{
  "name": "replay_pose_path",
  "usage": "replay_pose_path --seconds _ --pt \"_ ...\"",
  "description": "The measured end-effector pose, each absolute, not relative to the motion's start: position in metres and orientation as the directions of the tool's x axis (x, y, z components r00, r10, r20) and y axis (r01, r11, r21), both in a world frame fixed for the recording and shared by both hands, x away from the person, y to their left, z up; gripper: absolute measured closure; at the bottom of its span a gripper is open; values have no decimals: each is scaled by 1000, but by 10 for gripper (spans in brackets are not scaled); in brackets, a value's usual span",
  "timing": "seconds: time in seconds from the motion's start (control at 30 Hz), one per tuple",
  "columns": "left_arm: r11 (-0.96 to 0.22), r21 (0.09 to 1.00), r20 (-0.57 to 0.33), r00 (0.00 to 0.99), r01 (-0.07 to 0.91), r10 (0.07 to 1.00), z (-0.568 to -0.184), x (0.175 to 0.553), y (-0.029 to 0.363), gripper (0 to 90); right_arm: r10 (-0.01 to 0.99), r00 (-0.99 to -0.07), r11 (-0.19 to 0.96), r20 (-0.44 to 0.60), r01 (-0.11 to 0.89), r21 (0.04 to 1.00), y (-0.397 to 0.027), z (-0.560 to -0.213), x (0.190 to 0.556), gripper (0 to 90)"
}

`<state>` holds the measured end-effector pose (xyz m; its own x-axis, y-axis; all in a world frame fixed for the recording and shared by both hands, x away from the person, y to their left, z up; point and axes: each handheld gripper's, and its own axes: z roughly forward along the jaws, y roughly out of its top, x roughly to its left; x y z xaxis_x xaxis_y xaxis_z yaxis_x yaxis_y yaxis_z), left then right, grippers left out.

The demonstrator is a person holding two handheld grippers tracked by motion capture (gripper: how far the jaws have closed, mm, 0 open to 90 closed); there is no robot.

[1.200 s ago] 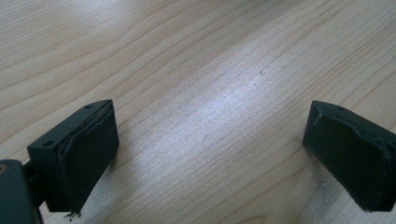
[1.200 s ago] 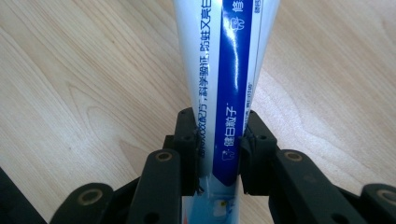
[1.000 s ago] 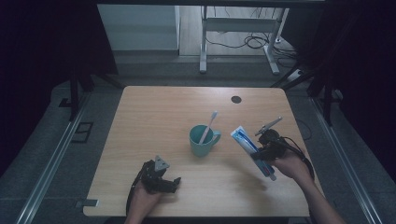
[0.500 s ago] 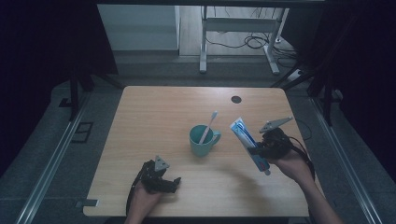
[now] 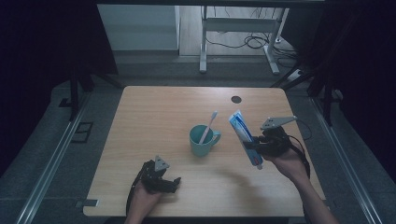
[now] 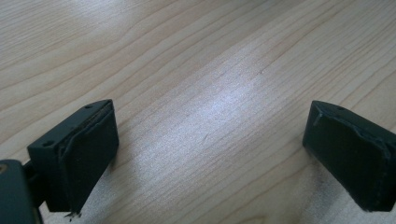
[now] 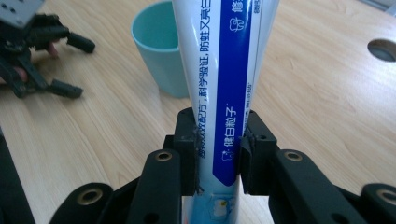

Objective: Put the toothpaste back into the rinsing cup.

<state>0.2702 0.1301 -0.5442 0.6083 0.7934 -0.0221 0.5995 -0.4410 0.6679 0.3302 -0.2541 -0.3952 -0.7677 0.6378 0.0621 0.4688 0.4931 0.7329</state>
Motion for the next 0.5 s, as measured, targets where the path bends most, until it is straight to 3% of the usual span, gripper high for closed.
replay_pose_path --seconds 0.5 --pt "-441 668 -22 609 599 793 -544 270 130 36 602 -795 443 76 412 796 -235 -389 333 717"
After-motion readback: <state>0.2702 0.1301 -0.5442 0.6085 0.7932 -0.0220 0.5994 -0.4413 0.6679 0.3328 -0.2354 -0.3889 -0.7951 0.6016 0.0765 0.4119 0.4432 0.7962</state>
